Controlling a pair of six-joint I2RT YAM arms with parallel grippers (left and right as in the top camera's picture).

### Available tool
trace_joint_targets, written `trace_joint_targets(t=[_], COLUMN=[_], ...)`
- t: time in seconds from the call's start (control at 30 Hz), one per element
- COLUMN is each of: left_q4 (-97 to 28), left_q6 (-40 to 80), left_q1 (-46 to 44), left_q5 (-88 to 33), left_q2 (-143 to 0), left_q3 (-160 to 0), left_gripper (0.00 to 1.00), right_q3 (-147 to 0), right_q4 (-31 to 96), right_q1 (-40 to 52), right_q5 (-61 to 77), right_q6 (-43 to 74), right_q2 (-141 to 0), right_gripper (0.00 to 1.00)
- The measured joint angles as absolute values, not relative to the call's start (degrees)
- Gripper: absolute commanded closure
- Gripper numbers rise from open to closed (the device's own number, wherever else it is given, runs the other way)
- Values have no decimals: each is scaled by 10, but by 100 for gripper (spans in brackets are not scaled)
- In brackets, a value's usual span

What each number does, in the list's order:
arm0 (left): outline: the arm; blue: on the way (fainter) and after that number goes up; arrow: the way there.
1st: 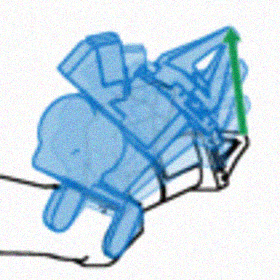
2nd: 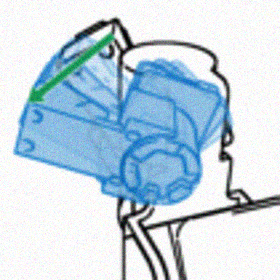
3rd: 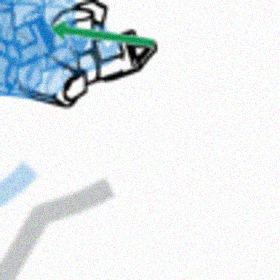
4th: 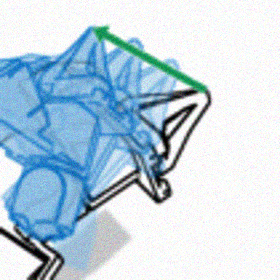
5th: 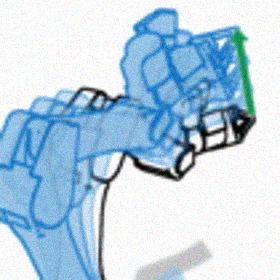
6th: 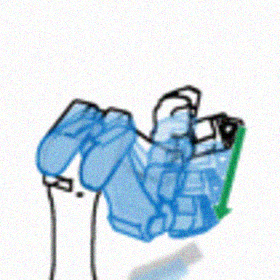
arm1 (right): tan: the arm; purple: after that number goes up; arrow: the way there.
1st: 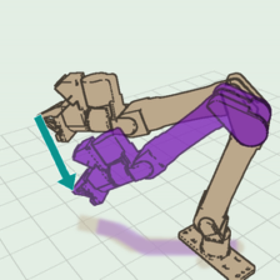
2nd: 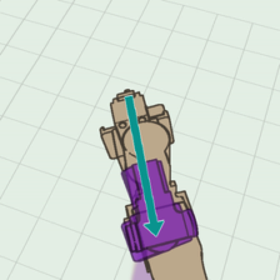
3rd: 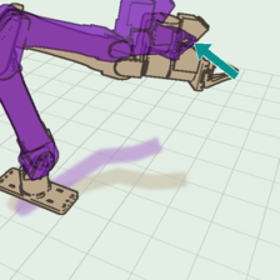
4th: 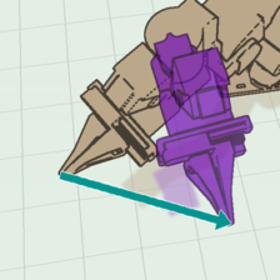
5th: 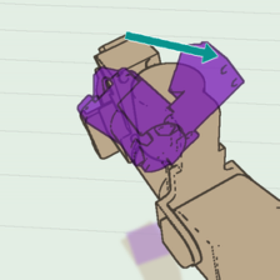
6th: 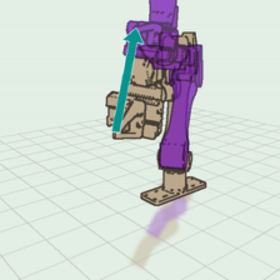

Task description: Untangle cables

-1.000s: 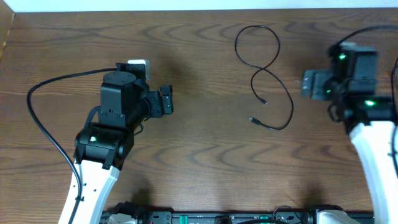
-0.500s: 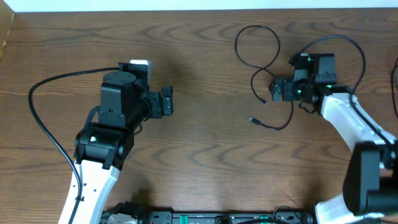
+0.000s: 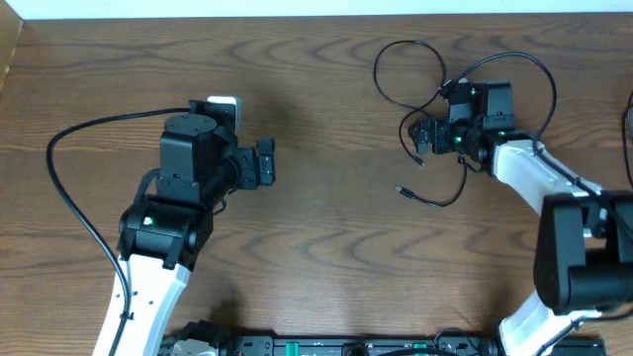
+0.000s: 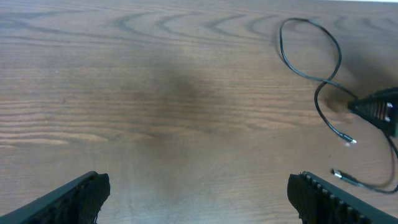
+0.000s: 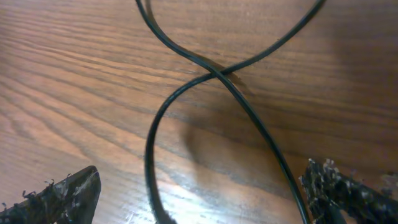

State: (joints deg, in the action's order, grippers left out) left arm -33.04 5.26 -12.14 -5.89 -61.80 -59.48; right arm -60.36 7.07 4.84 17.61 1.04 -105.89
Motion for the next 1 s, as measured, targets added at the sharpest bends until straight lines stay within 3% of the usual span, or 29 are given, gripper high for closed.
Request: trace_joint_targets(t=[0.5,1.0], left_q4=[-335,-340], left_q6=[42,42], left_q1=[-121,-121], left_q5=[-59,-77], left_q2=[-618,-618], left_q3=[-595,-595], left_gripper=[4,4], right_q3=[-731,-741], right_q4=[75,76], right_q1=[54,69], right_q5=[182,165], right_q6=[11,24], right_q2=[-1176,-1200], right_gripper=[1,1])
